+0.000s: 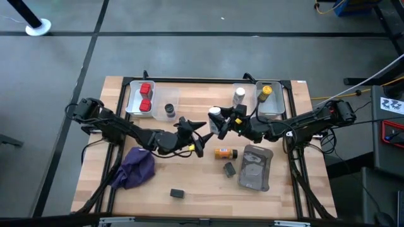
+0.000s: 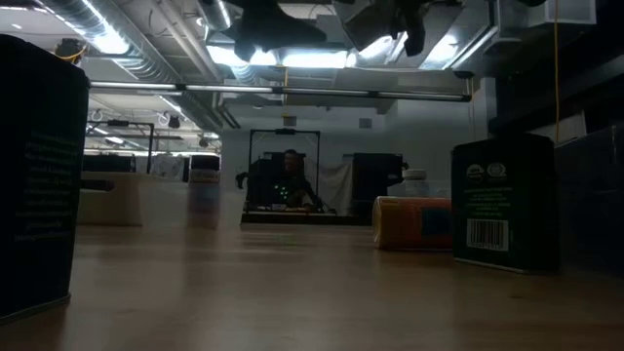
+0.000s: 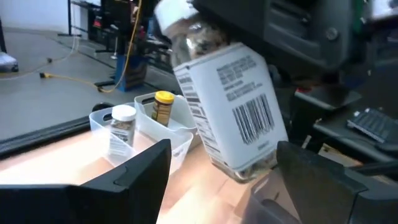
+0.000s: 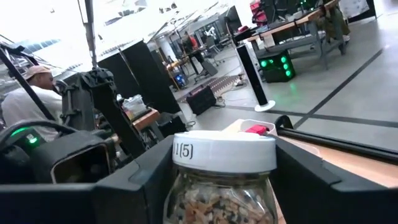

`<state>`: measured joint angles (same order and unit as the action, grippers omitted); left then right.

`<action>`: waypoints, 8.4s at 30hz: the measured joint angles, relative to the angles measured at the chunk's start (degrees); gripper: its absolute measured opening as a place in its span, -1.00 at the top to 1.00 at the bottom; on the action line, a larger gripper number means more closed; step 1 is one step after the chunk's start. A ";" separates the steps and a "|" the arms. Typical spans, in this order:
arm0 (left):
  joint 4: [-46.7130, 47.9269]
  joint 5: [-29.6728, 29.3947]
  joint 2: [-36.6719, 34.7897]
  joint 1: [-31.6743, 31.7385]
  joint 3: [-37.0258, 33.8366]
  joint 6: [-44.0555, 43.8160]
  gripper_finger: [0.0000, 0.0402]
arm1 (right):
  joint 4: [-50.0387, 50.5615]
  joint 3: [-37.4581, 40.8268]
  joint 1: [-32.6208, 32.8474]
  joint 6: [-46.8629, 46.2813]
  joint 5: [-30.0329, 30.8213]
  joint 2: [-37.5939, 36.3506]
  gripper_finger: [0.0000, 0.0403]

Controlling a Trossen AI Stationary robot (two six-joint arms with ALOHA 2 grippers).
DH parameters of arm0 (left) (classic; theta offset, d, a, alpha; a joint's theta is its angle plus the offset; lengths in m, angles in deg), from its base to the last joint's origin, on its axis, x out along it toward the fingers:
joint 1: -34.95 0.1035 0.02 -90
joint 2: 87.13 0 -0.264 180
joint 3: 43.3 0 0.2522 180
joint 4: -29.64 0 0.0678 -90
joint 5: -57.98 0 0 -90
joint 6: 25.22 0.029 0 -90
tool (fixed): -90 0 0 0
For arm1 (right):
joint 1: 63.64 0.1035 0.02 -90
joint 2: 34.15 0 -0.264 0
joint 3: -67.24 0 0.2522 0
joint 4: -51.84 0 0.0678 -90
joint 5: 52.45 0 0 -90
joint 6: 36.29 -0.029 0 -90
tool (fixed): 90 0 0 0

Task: Sort spices by type
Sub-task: Put the white seasoning bottle into the right transparent bin, then put the right green seasoning can into the black bin

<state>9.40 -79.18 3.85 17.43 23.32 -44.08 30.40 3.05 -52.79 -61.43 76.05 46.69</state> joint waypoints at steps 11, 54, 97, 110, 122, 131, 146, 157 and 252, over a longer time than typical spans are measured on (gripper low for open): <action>-3.14 0.02 0.00 0.58 0.00 -1.45 -0.38 | -4.40 0.00 0.00 1.29 2.54 2.25 -0.10; 7.04 -0.50 -0.17 3.00 0.07 3.85 0.01 | -16.99 -0.17 -0.04 7.07 1.13 10.55 -0.12; 13.84 -1.46 -2.66 1.02 0.11 19.01 -0.20 | -4.51 -0.31 0.00 13.90 10.29 7.75 -0.07; 24.32 -13.96 -6.32 0.24 0.09 17.45 -0.20 | 33.23 -0.22 -1.48 6.70 19.75 -9.60 -0.07; 29.21 -13.66 -7.63 0.22 0.07 12.84 -0.20 | 44.39 10.31 -12.74 -5.27 23.15 -15.30 -0.07; 29.21 -13.40 -7.63 0.23 0.07 12.62 -0.20 | 21.14 26.22 -21.03 -7.37 23.45 -14.95 -0.07; 29.10 -13.27 -7.63 0.24 0.07 11.27 -0.20 | 2.84 35.63 -22.10 -1.08 18.94 -14.97 -0.07; 29.10 -13.25 -7.63 0.24 0.04 11.14 -0.20 | -2.34 35.65 -22.10 1.60 15.55 -14.18 -0.07; 14.33 31.46 0.25 5.97 0.02 12.54 -0.20 | -22.70 32.49 -5.75 9.14 -19.61 -14.43 -0.34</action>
<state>23.72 -47.72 4.10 23.40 23.34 -31.54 7.70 35.54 -58.54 -52.30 56.45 32.27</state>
